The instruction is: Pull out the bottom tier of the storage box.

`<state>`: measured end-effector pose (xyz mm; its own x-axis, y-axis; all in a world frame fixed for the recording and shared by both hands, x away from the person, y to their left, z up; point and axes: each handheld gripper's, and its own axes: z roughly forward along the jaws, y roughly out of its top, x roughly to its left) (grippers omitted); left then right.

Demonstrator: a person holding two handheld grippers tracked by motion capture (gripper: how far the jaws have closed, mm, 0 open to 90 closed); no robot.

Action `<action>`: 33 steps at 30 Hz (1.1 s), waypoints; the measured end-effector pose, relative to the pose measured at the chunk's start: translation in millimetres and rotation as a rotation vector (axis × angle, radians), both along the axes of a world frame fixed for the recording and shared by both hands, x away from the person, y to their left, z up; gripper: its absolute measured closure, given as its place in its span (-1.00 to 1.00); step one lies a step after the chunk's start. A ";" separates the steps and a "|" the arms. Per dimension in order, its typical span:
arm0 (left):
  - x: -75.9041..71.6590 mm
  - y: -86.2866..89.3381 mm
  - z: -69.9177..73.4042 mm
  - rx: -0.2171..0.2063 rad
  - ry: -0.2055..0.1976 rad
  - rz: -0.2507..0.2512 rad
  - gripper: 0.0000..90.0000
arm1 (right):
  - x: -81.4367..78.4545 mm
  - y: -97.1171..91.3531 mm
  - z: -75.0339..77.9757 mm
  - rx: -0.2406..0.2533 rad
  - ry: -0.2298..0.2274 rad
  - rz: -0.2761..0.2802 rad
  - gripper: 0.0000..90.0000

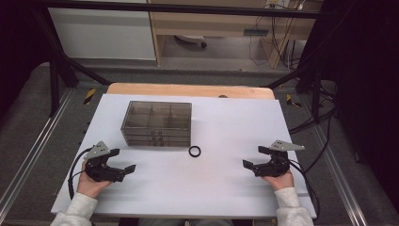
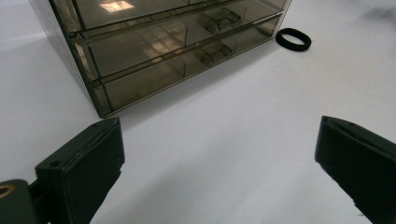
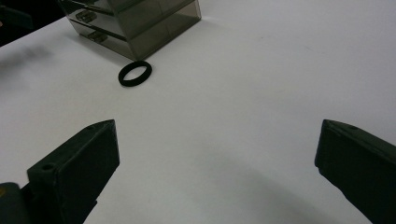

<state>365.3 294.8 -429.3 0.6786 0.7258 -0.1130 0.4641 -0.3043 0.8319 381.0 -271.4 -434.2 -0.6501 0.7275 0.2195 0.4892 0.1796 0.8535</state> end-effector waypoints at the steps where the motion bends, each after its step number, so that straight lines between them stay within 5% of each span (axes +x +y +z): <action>1: 0.0 0.0 0.0 -0.001 0.001 -0.001 -0.97 | 0.1 0.2 -0.2 -0.001 0.002 0.001 -0.99; 33: 1.0 -3.9 6.0 0.041 -0.027 -0.036 -0.96 | -0.1 -0.1 -0.2 -0.012 0.003 0.000 -0.99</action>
